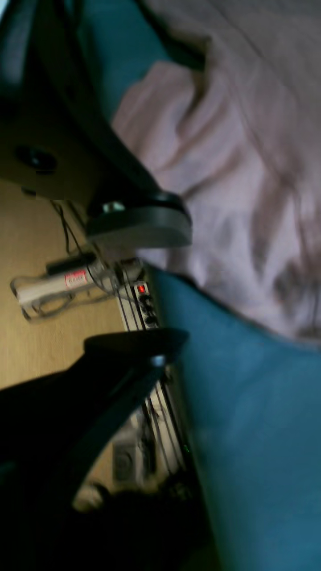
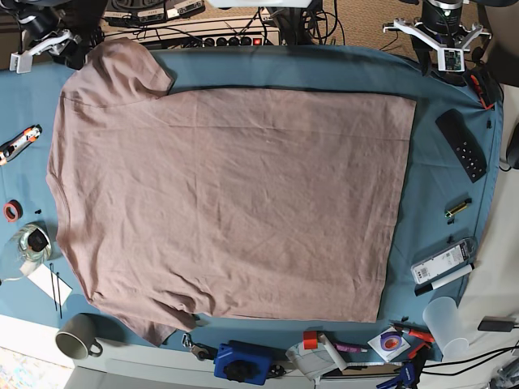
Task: Fold the T-shirt properly
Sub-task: 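Grasp the shirt's shoulder edges with both grippers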
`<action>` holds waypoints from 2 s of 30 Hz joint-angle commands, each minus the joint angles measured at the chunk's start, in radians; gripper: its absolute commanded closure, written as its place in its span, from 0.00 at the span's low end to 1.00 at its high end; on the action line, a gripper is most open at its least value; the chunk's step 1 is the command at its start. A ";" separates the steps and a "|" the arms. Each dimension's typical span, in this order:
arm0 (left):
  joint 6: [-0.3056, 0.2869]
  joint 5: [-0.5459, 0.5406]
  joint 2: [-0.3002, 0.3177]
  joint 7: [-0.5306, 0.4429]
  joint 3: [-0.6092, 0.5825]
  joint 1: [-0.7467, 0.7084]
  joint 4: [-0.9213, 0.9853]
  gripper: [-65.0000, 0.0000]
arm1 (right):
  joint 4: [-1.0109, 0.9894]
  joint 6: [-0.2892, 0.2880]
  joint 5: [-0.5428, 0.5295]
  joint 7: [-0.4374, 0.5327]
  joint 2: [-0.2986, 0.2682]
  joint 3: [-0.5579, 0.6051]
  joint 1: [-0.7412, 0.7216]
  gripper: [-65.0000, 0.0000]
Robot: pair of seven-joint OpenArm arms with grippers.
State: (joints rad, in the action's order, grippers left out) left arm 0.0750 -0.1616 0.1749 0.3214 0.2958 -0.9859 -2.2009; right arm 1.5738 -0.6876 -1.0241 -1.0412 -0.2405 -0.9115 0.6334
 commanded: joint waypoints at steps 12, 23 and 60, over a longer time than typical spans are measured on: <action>0.004 0.003 0.005 -0.021 0.003 -0.013 -0.016 0.71 | -0.053 -0.011 -0.130 -0.118 -0.036 0.092 -0.037 0.55; 0.004 0.003 0.005 -0.022 0.003 -0.013 -0.016 0.71 | -0.053 -0.011 -0.229 -0.192 -0.034 0.104 -0.034 0.55; 0.004 -0.027 0.003 -0.022 0.003 0.006 -0.016 0.71 | 0.040 -0.011 -0.007 -0.049 0.061 0.159 -0.021 0.55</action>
State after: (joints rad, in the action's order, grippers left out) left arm 0.0753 -0.1917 0.1749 0.3214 0.2958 -0.9665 -2.2009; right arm 1.6043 -0.6765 -1.0214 -1.0813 -0.1745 -0.7677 0.6167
